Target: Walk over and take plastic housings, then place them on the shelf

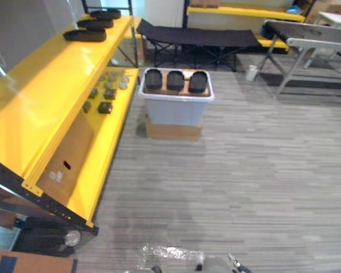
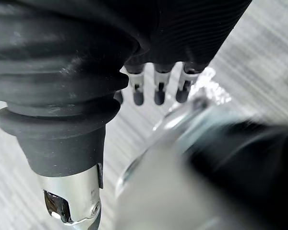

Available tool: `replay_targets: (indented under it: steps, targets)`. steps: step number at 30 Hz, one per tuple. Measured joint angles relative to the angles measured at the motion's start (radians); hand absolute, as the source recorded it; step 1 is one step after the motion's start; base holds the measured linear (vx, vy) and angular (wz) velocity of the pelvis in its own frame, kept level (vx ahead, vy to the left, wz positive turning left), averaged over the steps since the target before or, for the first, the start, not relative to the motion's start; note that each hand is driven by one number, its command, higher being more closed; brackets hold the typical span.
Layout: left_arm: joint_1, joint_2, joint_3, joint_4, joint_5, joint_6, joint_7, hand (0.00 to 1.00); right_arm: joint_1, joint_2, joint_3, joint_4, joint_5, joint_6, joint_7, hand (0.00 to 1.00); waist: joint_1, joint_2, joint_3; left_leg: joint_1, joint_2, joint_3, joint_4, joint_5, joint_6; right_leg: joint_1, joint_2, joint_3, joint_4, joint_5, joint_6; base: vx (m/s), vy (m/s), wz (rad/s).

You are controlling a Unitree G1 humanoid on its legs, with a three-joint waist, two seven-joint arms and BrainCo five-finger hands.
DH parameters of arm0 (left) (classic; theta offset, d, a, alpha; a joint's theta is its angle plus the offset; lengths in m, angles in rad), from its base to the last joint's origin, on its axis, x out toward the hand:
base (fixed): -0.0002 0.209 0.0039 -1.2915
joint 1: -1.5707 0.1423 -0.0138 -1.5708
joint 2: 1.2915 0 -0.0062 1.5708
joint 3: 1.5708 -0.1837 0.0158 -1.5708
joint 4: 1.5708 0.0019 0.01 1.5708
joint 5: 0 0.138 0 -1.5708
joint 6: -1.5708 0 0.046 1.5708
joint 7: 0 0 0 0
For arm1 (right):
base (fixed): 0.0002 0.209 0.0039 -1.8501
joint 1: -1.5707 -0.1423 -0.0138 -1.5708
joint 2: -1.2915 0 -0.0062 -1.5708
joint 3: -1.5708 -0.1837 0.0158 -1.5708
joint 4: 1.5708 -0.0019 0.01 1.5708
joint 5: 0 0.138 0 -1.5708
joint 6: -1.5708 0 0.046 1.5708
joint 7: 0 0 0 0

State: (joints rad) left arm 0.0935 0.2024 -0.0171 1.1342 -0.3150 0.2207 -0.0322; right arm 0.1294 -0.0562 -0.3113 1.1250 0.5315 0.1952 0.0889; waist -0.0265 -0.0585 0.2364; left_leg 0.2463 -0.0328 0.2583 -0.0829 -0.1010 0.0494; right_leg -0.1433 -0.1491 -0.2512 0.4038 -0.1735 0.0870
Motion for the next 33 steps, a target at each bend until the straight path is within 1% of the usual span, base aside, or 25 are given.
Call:
replay_targets:
  steps: [1,4,5,6,7,8,9,10,11,12,13,15,17,19,20,23,24,25,26,27,28,29,30,32,33]
  targets:
    - [-0.008,-0.002,-0.001,0.001,0.001,-0.001,0.008,0.0,0.007,0.001,-0.008,0.002,-0.003,0.003,0.0,0.0,-0.006,0.004,0.003,0.0,0.006,-0.005,0.0,-0.003,-0.006,-0.007,0.005,0.0,-0.038,0.011,0.004,0.24,-0.016,0.25]
    - [-0.018,-0.009,0.019,0.006,-0.012,-0.004,0.019,0.0,0.053,0.011,-0.049,0.007,-0.041,0.028,0.001,0.0,-0.018,0.012,0.007,0.037,0.029,-0.003,0.003,-0.033,-0.051,-0.026,0.028,0.006,-0.218,0.121,0.007,0.32,-0.058,0.04]
    - [-0.023,-0.011,0.041,0.005,-0.038,-0.007,0.018,0.0,0.075,0.023,-0.062,0.006,-0.068,0.035,0.002,0.0,-0.019,0.01,0.006,0.044,0.036,-0.005,0.037,-0.068,-0.075,-0.028,0.028,0.005,-0.248,0.149,0.008,0.24,-0.096,0.08]
    - [-0.023,-0.014,0.053,0.001,-0.044,-0.01,0.018,0.0,0.098,0.038,-0.068,0.015,-0.082,0.05,0.005,0.0,-0.019,0.011,0.007,0.052,0.046,-0.012,0.087,-0.118,-0.096,-0.029,0.027,0.006,-0.239,0.159,-0.007,0.26,-0.115,0.14]
    - [-0.023,-0.014,0.058,-0.003,-0.046,-0.009,0.018,0.0,0.107,0.046,-0.074,0.023,-0.085,0.055,0.005,0.0,-0.02,0.011,0.006,0.052,0.053,-0.017,0.114,-0.15,-0.105,-0.03,0.026,0.006,-0.225,0.158,-0.012,0.38,-0.208,0.21]
    - [-0.021,-0.021,0.08,-0.023,-0.069,-0.009,0.019,0.0,0.12,0.06,-0.079,0.034,-0.094,0.068,0.004,0.0,-0.023,0.015,0.006,0.052,0.071,-0.031,0.177,-0.213,-0.117,-0.036,0.025,0.006,-0.172,0.152,-0.034,0.39,-0.233,0.22]
    - [-0.019,-0.03,0.092,-0.036,-0.08,-0.009,0.024,0.0,0.125,0.059,-0.085,0.039,-0.096,0.076,0.005,0.0,-0.026,0.028,0.005,0.051,0.09,-0.034,0.207,-0.243,-0.129,-0.045,0.03,0.004,-0.129,0.161,-0.049,0.63,-0.348,0.37]
    - [0.014,-0.067,0.114,-0.058,-0.106,-0.009,0.034,0.0,0.137,0.04,-0.099,0.041,-0.106,0.09,0.004,0.0,-0.04,0.074,-0.027,0.05,0.152,-0.043,0.277,-0.285,-0.166,-0.05,0.07,-0.018,-0.063,0.151,-0.064,0.52,-0.255,0.27]
    - [0.015,-0.072,0.13,-0.059,-0.119,-0.012,0.037,0.0,0.131,0.034,-0.1,0.041,-0.118,0.089,0.004,0.0,-0.041,0.082,-0.03,0.02,0.177,-0.046,0.362,-0.286,-0.168,-0.04,0.09,-0.025,-0.05,0.124,-0.095,0.62,-0.337,0.15]
    - [0.019,-0.093,0.175,-0.067,-0.152,-0.01,0.043,0.0,0.116,0.008,-0.104,0.042,-0.145,0.084,0.004,0.0,-0.037,0.107,-0.027,-0.12,0.251,-0.057,0.698,-0.231,-0.165,0.002,0.125,-0.031,-0.068,0.086,-0.114,0.41,-0.241,-0.09]
    - [0.019,-0.103,0.19,-0.067,-0.157,-0.012,0.052,0.0,0.102,-0.018,-0.097,0.042,-0.161,0.07,0.003,0.0,-0.032,0.126,-0.013,-0.21,0.311,-0.055,0.914,-0.194,-0.155,0.052,0.153,-0.03,-0.098,0.082,-0.123,0.51,-0.298,-0.15]
    - [0.022,-0.112,0.192,-0.06,-0.16,-0.01,0.053,0.0,0.074,-0.057,-0.098,0.043,-0.175,0.02,-0.004,0.0,-0.018,0.144,0.012,-0.321,0.354,-0.053,1.117,-0.202,-0.146,0.177,0.177,-0.036,-0.167,0.076,-0.137,0.6,-0.258,-0.11]
    - [0.027,-0.11,0.19,-0.063,-0.159,-0.012,0.055,0.0,0.035,-0.071,-0.099,0.035,-0.174,-0.034,-0.005,0.0,0.004,0.126,0.015,-0.391,0.305,-0.037,1.059,-0.205,-0.14,0.284,0.168,-0.022,-0.248,0.075,-0.133,0.48,-0.173,-0.2]
    - [0.028,-0.114,0.191,-0.066,-0.149,-0.026,0.051,0.0,-0.041,-0.073,-0.099,-0.003,-0.163,-0.083,-0.005,0.0,0.033,0.119,0.017,-0.464,0.211,-0.023,0.83,-0.198,-0.133,0.356,0.155,-0.005,-0.332,0.079,-0.123,0.44,-0.056,-0.28]
    - [0.033,-0.116,0.191,-0.064,-0.135,-0.039,0.049,0.0,-0.08,-0.078,-0.099,-0.021,-0.142,-0.101,-0.006,0.0,0.047,0.118,0.017,-0.49,0.154,-0.031,0.64,-0.158,-0.126,0.378,0.146,0.006,-0.35,0.068,-0.106,0.43,-0.003,-0.17]
    - [0.07,-0.131,0.192,-0.061,-0.09,-0.069,0.048,0.0,-0.124,-0.087,-0.096,-0.058,-0.099,-0.114,-0.007,0.0,0.08,0.121,0.017,-0.489,0.072,-0.04,0.245,-0.01,-0.143,0.444,0.147,0.029,-0.398,0.031,-0.082,0.42,0.113,-0.22]
    - [0.087,-0.132,0.191,-0.054,-0.063,-0.072,0.045,0.0,-0.134,-0.081,-0.087,-0.059,-0.09,-0.111,-0.009,0.0,0.099,0.111,0.018,-0.491,0.072,-0.045,0.255,0.087,-0.119,0.471,0.146,0.049,-0.395,-0.006,-0.088,0.43,0.179,-0.33]
    - [0.093,-0.131,0.197,-0.055,-0.057,-0.073,0.04,0.0,-0.142,-0.077,-0.073,-0.06,-0.089,-0.11,-0.009,0.0,0.106,0.098,0.024,-0.493,0.066,-0.034,0.279,0.107,-0.101,0.476,0.137,0.062,-0.377,-0.042,-0.102,0.54,0.231,-0.28]
    - [0.094,-0.108,0.201,-0.061,-0.046,-0.078,0.025,0.0,-0.157,-0.069,-0.054,-0.059,-0.09,-0.107,-0.011,0.0,0.113,0.066,0.038,-0.49,0.045,-0.027,0.33,0.099,-0.083,0.463,0.097,0.064,-0.309,-0.114,-0.121,0.55,0.197,-0.12]
    - [0.094,-0.097,0.201,-0.059,-0.022,-0.08,0.026,0.0,-0.157,-0.064,-0.042,-0.055,-0.089,-0.102,-0.017,0.0,0.111,0.032,0.04,-0.49,0.01,-0.026,0.356,0.08,-0.038,0.427,0.063,0.067,-0.189,-0.151,-0.125,0.55,0.182,-0.04]
    - [0.092,-0.093,0.201,-0.056,-0.014,-0.08,0.028,0.0,-0.158,-0.065,-0.032,-0.054,-0.09,-0.102,-0.019,0.0,0.105,0.025,0.042,-0.488,0.006,-0.029,0.361,0.083,-0.004,0.387,0.051,0.073,-0.098,-0.15,-0.108,0.47,0.159,0.06]
    - [0.084,-0.089,0.2,-0.058,0.001,-0.086,0.03,0.0,-0.159,-0.053,-0.017,-0.047,-0.091,-0.1,-0.021,0.0,0.095,0.024,0.043,-0.462,0.002,-0.023,0.362,0.061,0.028,0.302,0.02,0.075,0.124,-0.116,-0.037,0.48,0.186,0.0]
    - [0.064,-0.081,0.193,-0.058,0.001,-0.091,0.031,0.0,-0.156,-0.03,-0.011,-0.034,-0.094,-0.092,-0.019,0.0,0.094,0.008,0.053,-0.409,-0.008,-0.022,0.356,0.033,0.036,0.219,-0.024,0.072,0.336,-0.096,0.022,0.48,0.185,-0.01]
    - [0.046,-0.057,0.162,-0.06,-0.018,-0.116,0.032,0.0,-0.134,-0.008,-0.01,-0.004,-0.117,-0.076,-0.002,0.0,0.092,0.001,0.057,-0.312,-0.014,-0.023,0.349,-0.01,0.033,0.164,-0.067,0.043,0.449,-0.133,0.012,0.46,0.115,-0.03]
    - [0.027,-0.053,0.154,-0.08,-0.044,-0.139,0.032,0.0,-0.126,-0.013,-0.008,-0.004,-0.136,-0.093,-0.003,0.0,0.081,0.016,0.063,-0.238,-0.006,-0.025,0.331,-0.038,0.026,0.145,-0.078,0.004,0.381,-0.154,0.0,0.5,0.07,0.04]
